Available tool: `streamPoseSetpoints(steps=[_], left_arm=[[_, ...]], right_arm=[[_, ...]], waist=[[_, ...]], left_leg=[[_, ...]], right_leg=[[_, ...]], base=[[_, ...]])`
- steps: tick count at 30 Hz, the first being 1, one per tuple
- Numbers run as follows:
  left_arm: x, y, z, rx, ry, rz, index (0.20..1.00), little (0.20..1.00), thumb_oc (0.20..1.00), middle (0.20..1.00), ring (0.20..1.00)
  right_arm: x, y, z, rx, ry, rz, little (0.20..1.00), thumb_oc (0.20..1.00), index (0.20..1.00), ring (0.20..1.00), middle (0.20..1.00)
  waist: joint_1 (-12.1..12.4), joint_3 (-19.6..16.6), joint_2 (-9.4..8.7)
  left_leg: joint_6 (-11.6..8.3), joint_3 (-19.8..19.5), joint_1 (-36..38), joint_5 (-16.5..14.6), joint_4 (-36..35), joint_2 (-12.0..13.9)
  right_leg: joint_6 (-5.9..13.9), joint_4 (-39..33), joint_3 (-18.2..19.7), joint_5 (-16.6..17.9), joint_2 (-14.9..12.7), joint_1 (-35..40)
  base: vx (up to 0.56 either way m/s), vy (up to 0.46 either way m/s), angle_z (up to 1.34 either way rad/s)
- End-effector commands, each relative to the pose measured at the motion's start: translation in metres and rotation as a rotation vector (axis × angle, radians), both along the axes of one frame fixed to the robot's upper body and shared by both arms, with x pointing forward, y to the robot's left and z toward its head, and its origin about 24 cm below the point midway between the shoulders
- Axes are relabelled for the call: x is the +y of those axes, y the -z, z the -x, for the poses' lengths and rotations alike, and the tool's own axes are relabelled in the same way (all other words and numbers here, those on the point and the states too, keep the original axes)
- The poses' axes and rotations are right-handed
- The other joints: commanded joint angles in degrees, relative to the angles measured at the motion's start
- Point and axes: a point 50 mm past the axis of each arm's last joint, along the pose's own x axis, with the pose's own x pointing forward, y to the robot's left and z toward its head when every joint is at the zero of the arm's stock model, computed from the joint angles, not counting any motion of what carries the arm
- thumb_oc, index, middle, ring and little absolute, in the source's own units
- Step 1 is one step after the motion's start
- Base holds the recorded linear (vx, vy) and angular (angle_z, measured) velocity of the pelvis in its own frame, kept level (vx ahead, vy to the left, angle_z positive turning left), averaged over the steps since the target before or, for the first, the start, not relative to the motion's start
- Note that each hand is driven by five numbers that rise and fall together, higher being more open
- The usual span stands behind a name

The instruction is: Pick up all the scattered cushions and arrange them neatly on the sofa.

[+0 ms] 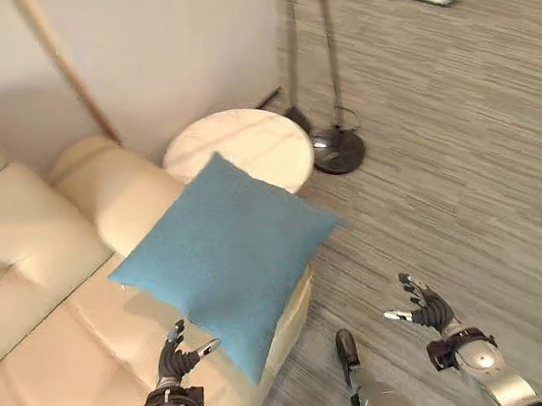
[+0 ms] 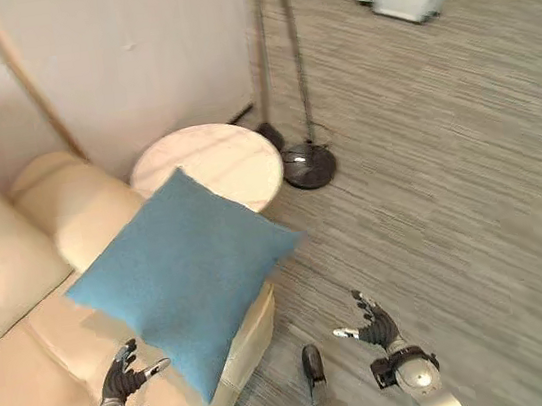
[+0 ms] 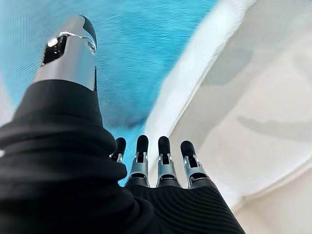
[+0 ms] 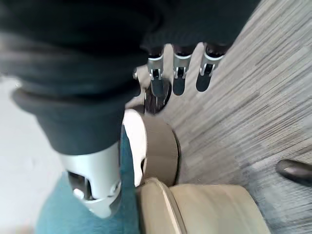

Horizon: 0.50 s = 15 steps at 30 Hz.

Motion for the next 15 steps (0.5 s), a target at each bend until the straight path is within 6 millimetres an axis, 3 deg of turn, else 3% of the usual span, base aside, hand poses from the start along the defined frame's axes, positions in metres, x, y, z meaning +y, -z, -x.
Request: streamPoseSetpoints(steps=[1, 3, 6, 7, 8, 9, 10, 12, 15], left_arm=[[0.008, -0.019, -0.012, -0.092, 0.040, -0.047, 1.000, 1.000, 1.000, 1.000, 1.000], [0.007, -0.019, -0.013, -0.094, 0.041, -0.044, 1.000, 1.000, 1.000, 1.000, 1.000], [0.006, -0.020, -0.015, -0.105, 0.030, -0.027, 1.000, 1.000, 1.000, 1.000, 1.000], [0.004, -0.020, -0.016, -0.110, 0.032, -0.020, 1.000, 1.000, 1.000, 1.000, 1.000], [0.000, -0.020, -0.019, -0.114, 0.049, -0.017, 1.000, 1.000, 1.000, 1.000, 1.000], [0.000, -0.020, -0.019, -0.114, 0.049, -0.017, 1.000, 1.000, 1.000, 1.000, 1.000], [-0.001, -0.021, -0.021, -0.117, 0.057, -0.020, 1.000, 1.000, 1.000, 1.000, 1.000], [-0.002, -0.022, -0.023, -0.118, 0.072, -0.028, 1.000, 1.000, 1.000, 1.000, 1.000], [0.001, -0.024, -0.022, -0.114, 0.083, -0.045, 1.000, 1.000, 1.000, 1.000, 1.000]], right_arm=[[-0.012, -0.030, -0.023, -0.155, 0.010, 0.006, 1.000, 1.000, 1.000, 1.000, 1.000], [-0.017, -0.030, -0.021, -0.158, 0.025, 0.004, 1.000, 1.000, 1.000, 1.000, 1.000], [-0.020, -0.028, -0.019, -0.144, 0.036, 0.013, 1.000, 1.000, 1.000, 1.000, 1.000], [-0.021, -0.028, -0.019, -0.141, 0.040, 0.016, 1.000, 1.000, 1.000, 1.000, 1.000], [-0.026, -0.028, -0.018, -0.143, 0.061, 0.025, 1.000, 1.000, 1.000, 1.000, 1.000], [-0.026, -0.028, -0.018, -0.143, 0.061, 0.025, 1.000, 1.000, 1.000, 1.000, 1.000], [-0.027, -0.028, -0.018, -0.143, 0.072, 0.024, 1.000, 1.000, 1.000, 1.000, 1.000], [-0.031, -0.028, -0.017, -0.144, 0.089, 0.025, 1.000, 1.000, 1.000, 1.000, 1.000], [-0.035, -0.029, -0.015, -0.142, 0.096, 0.040, 1.000, 1.000, 1.000, 1.000, 1.000]], waist=[[0.14, 1.46, -0.47], [-0.27, 1.29, -0.30], [-0.58, 1.12, -0.17], [-0.70, 1.07, -0.14], [-1.67, 0.98, 0.17], [-1.63, 0.95, 0.16], [-2.15, 0.74, 0.18], [-2.64, 0.27, 0.22], [-2.70, -0.19, -0.19]], left_leg=[[-3.92, 5.25, -1.46, -3.25, 4.22, 1.04], [-5.81, 5.49, -3.59, -0.76, 4.44, 3.11], [-6.08, 8.29, -4.76, -0.40, 3.95, 4.44], [-6.25, 10.35, -4.98, -0.26, 3.60, 5.07], [-6.03, 18.30, -5.58, 0.61, 2.81, 6.83], [-6.03, 18.35, -5.61, 0.60, 2.83, 6.82], [-5.91, 22.42, -5.81, 1.05, 2.18, 7.56], [-5.70, 25.82, -5.88, 1.49, 1.85, 7.60], [-5.59, 27.36, -5.72, 1.78, 1.37, 7.45]], right_leg=[[2.55, 2.30, -2.88, -3.88, 0.19, 3.22], [1.72, 1.04, -6.01, -4.79, -0.09, 4.70], [1.08, 0.28, -8.81, -5.84, -0.47, 6.29], [0.88, -0.04, -9.77, -6.23, -0.65, 6.99], [0.79, -0.86, -12.57, -7.09, -1.16, 8.76], [0.80, -0.87, -12.52, -7.08, -1.16, 8.73], [0.78, -1.14, -13.72, -7.26, -1.27, 9.36], [0.58, -1.78, -14.83, -7.45, -1.18, 10.65], [0.58, -1.93, -15.83, -7.40, -1.12, 11.90]], base=[[0.11, -0.279, 1.99], [0.08, -0.281, 1.00], [0.05, -0.168, 0.66], [0.04, -0.081, 0.74], [0.04, -0.079, 0.76], [0.02, -0.058, 0.89], [0.01, -0.011, 0.77], [0.06, -0.016, 0.62], [0.13, 0.017, 0.17]])
